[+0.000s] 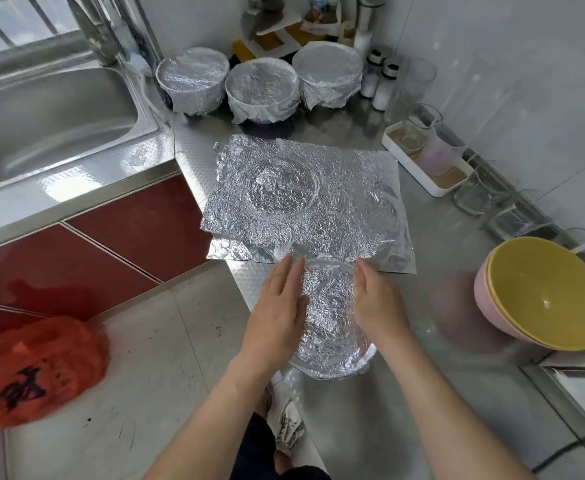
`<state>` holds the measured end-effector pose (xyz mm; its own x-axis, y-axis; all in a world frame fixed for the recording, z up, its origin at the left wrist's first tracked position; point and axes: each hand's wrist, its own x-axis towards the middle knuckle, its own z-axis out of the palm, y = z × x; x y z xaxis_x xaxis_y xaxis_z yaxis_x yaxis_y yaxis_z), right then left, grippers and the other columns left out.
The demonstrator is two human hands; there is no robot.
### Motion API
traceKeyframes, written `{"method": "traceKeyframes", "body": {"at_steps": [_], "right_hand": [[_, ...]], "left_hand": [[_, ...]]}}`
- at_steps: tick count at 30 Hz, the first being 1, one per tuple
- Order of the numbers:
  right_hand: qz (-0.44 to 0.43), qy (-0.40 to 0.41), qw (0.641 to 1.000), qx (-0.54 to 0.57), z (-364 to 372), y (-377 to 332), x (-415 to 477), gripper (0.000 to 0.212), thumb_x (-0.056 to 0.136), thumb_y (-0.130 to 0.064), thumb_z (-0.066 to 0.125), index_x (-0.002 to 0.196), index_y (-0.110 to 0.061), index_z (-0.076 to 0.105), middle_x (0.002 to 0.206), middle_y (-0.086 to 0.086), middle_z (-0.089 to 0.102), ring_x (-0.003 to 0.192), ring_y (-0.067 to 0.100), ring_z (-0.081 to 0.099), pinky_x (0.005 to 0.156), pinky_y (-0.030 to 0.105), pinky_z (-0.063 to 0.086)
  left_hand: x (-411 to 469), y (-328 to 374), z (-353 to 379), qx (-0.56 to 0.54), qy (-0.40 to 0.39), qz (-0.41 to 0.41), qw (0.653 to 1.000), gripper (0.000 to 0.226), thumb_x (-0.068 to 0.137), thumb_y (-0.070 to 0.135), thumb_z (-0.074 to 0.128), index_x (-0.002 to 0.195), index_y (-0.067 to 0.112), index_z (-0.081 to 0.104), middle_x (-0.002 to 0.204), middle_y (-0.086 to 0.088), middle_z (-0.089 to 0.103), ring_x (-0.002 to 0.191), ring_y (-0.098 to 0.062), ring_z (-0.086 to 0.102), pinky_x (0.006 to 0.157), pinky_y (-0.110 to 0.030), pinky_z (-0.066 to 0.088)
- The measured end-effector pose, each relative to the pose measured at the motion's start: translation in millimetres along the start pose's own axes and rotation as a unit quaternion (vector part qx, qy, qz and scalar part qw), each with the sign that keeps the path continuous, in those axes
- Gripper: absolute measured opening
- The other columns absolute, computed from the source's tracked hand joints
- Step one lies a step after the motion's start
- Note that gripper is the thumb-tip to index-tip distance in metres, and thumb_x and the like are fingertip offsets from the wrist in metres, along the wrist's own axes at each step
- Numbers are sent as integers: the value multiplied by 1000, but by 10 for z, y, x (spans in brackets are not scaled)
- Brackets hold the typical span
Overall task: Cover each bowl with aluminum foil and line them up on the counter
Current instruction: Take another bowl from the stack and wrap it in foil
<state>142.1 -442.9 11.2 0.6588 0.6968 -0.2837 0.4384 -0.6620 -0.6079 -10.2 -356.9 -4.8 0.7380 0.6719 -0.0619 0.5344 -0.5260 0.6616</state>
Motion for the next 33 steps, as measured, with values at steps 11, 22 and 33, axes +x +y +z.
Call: {"method": "traceKeyframes", "body": {"at_steps": [11, 22, 33], "right_hand": [[4, -8, 993, 120, 115, 12, -113, 27, 102, -22, 39, 85, -9, 56, 62, -4, 50, 57, 13, 43, 59, 32, 30], [-21, 15, 996, 86, 157, -37, -69, 28, 101, -16, 43, 76, -22, 54, 59, -14, 37, 62, 11, 38, 54, 20, 30], [-34, -80, 996, 29, 13, -296, 121, 37, 100, -30, 47, 130, -11, 56, 110, 6, 66, 89, 18, 63, 76, 31, 50]], "left_hand": [[55, -55, -152, 0, 51, -40, 998, 45, 102, 18, 42, 147, 22, 41, 153, 3, 38, 141, -15, 33, 109, -19, 21], [80, -75, -159, 8, 33, -16, 999, 42, 102, 19, 44, 144, 24, 45, 150, 7, 42, 138, -14, 39, 111, -26, 31], [143, 18, -237, -8, 55, -54, 997, 36, 100, 18, 48, 135, 22, 56, 105, 4, 57, 94, -18, 56, 72, -25, 33]]}}
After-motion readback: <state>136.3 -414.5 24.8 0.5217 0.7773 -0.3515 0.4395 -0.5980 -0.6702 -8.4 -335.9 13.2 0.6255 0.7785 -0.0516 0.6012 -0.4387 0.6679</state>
